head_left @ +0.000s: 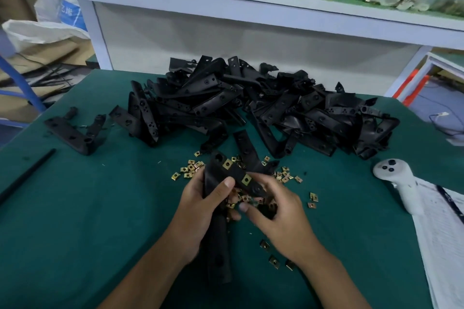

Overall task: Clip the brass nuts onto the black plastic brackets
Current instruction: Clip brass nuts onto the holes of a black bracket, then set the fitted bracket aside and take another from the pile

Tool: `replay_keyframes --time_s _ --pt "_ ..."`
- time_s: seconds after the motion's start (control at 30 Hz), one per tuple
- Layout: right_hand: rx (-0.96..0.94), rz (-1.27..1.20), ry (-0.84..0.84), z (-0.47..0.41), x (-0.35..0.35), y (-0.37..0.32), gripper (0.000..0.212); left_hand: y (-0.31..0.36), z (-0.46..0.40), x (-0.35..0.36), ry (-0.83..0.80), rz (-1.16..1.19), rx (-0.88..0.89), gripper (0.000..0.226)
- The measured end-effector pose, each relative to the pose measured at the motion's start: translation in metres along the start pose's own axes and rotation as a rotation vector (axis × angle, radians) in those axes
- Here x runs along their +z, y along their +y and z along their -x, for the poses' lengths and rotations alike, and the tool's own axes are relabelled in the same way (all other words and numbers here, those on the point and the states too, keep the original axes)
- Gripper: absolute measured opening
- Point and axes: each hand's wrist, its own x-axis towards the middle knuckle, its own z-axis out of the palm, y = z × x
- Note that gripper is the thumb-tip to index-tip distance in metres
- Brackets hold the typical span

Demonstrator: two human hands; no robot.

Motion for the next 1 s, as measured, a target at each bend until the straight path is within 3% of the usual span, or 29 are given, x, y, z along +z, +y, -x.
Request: replay_keyframes --time_s 0.07,0.17,0.27,0.47,0.57,0.77,0.9,1.0 --pt "0.006 -0.142 0.068 0.001 -0.001 -0.005 0.043 -0.002 0.001 0.003 0.024 -0.016 -0.013 0.036" --pt "0.012 -0.254 0.221 -0.002 -0.002 -0.013 0.026 -0.005 0.003 0.008 0.023 -0.049 -0.034 0.037" --pt "0.065 -0.287 0.305 -0.003 -0.011 -0.019 0.017 -0.001 0.009 0.016 0.016 -0.226 0.056 0.019" --pt "0.098 -0.285 0.311 0.024 -0.052 -0.05 0.014 0.018 0.018 0.035 0.033 -0.512 0.257 0.008" --pt "0.118 -0.261 0.39 0.07 -0.084 -0.064 0.03 0.022 0.029 0.068 -0.097 -0.596 0.293 0.009" --pt "0.285 -0.134 0.717 0.204 -0.141 -0.078 0.029 -0.019 0.079 0.168 -0.488 -0.729 0.187 0.032" --pt "0.376 -0.04 0.91 0.298 -0.167 -0.089 0.025 -0.057 0.124 0.231 -0.698 -0.739 0.219 0.011" --pt "0.445 0.015 1.027 0.349 -0.181 -0.097 0.028 -0.076 0.151 0.267 -0.831 -0.786 0.239 0.009"
